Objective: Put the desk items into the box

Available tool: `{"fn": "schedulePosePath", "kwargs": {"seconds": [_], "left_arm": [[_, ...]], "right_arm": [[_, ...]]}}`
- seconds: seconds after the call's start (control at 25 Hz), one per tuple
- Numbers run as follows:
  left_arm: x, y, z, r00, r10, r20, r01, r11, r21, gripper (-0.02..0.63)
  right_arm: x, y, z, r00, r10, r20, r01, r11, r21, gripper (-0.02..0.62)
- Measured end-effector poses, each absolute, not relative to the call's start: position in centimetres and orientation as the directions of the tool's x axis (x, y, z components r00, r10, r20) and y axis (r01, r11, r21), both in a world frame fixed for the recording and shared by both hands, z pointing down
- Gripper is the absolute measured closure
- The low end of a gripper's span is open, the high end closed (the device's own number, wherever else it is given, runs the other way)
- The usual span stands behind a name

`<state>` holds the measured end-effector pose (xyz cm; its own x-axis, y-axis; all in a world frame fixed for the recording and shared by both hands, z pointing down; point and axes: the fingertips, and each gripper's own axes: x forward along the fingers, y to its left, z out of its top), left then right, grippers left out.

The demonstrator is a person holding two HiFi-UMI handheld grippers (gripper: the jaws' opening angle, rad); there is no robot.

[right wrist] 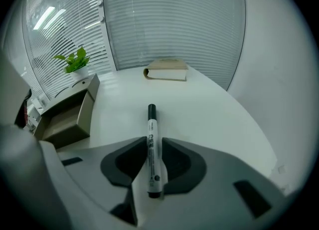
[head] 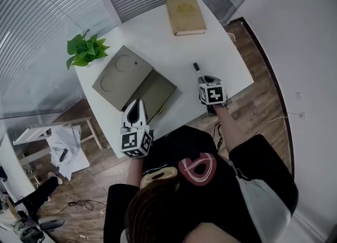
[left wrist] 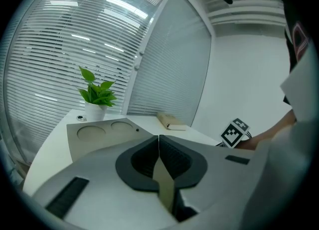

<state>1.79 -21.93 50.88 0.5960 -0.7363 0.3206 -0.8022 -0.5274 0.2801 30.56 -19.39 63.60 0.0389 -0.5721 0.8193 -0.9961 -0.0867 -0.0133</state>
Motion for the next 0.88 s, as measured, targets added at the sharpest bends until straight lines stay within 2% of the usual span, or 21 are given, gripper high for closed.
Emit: {"fn": "schedulePosePath", "kwargs": {"seconds": [0.24,0.88], "left_arm": [[1.1,-21.8,50.9,0.59,-0.739,0.325,-0.807,-0.521,0.28,0.586],[-0.4,-21.1,50.6,0.567,-0.757,0.323,-0.822,-0.501,0.269,0.586]], "right_arm": [[30.3,-19.4,63.5,0.053,-0.568,0.821,-0.996,-0.085,0.005,0.515],[30.2,-19.4,63.5,0.051,-0.552,0.832,-0.997,-0.082,0.006,0.522]]}}
